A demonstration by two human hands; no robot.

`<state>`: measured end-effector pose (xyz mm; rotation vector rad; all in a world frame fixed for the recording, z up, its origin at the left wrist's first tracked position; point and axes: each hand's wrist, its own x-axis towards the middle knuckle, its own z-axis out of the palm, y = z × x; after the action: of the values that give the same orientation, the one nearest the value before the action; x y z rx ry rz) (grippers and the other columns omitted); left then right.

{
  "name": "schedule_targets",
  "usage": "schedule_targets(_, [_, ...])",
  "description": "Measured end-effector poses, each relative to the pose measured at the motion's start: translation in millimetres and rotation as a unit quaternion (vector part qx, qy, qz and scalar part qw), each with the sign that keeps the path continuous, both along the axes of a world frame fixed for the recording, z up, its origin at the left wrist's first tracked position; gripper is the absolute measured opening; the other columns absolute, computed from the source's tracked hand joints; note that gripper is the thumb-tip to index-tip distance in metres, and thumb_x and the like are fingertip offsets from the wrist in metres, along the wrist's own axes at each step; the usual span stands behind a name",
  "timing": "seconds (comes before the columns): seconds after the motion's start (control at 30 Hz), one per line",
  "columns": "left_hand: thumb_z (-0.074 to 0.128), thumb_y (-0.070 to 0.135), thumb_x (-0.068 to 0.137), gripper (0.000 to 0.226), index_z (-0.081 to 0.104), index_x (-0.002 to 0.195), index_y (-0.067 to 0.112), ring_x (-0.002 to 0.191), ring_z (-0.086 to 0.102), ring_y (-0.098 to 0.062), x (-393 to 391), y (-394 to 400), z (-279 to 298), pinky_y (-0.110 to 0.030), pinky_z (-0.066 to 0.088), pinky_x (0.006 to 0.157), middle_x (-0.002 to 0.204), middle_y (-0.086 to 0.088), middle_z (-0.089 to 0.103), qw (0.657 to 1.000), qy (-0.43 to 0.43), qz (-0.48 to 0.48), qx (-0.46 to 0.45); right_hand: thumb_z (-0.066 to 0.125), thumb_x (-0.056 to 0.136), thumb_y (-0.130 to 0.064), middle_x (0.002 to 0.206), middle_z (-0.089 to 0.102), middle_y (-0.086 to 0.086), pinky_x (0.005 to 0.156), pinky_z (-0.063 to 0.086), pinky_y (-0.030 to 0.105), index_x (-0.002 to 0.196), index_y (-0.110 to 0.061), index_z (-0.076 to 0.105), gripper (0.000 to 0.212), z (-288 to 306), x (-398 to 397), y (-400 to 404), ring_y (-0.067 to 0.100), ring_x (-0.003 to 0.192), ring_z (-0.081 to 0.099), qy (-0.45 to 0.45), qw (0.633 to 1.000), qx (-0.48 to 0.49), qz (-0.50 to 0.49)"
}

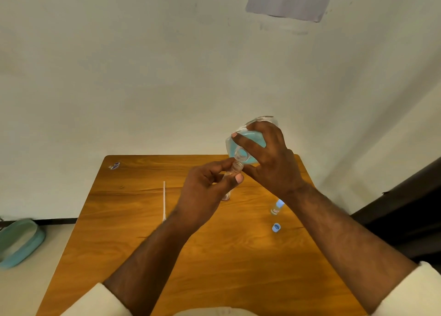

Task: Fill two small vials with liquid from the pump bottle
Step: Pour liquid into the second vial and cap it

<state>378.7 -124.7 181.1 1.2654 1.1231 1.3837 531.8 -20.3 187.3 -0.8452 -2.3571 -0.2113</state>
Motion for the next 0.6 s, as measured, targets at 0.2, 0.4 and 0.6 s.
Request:
schedule_targets(0.2, [0.067,0.016,0.088,0.029,0.068,0.111,0.034,0.097,0.07,-0.019,1.3,3.7,2.7,-0.041,0.06,0.067,0.108,0.011,0.074,1.0,-0.004,0.012,0.006,0.082,0.072,-0.027,0.122,0.055,0.024,0.064,0.06,0.047,0.123,-0.014,0.06,0.057,6.0,1.5,0.4,0.039,0.116,0.05,-0.011,1.0,0.016,-0.002])
schedule_targets(0.4, [0.068,0.017,0.087,0.03,0.07,0.106,0.04,0.094,0.071,-0.019,4.4,5.2,5.5,-0.035,0.059,0.062,0.106,0.01,0.074,1.0,-0.013,0.014,0.019,0.084,0.07,-0.022,0.122,0.055,0.027,0.063,0.059,0.051,0.122,-0.011,0.061,0.058,12.0,3.9,-0.8,0.042,0.116,0.05,-0.026,0.999,0.021,-0.009])
schedule_targets(0.6, [0.067,0.016,0.087,0.032,0.071,0.105,0.042,0.09,0.069,-0.028,5.6,3.5,5.7,-0.037,0.057,0.061,0.103,0.008,0.075,0.999,-0.02,0.014,0.028,0.085,0.07,-0.02,0.122,0.055,0.027,0.063,0.059,0.052,0.122,-0.011,0.061,0.058,12.2,4.0,-3.0,0.043,0.116,0.051,-0.026,0.999,0.032,-0.006])
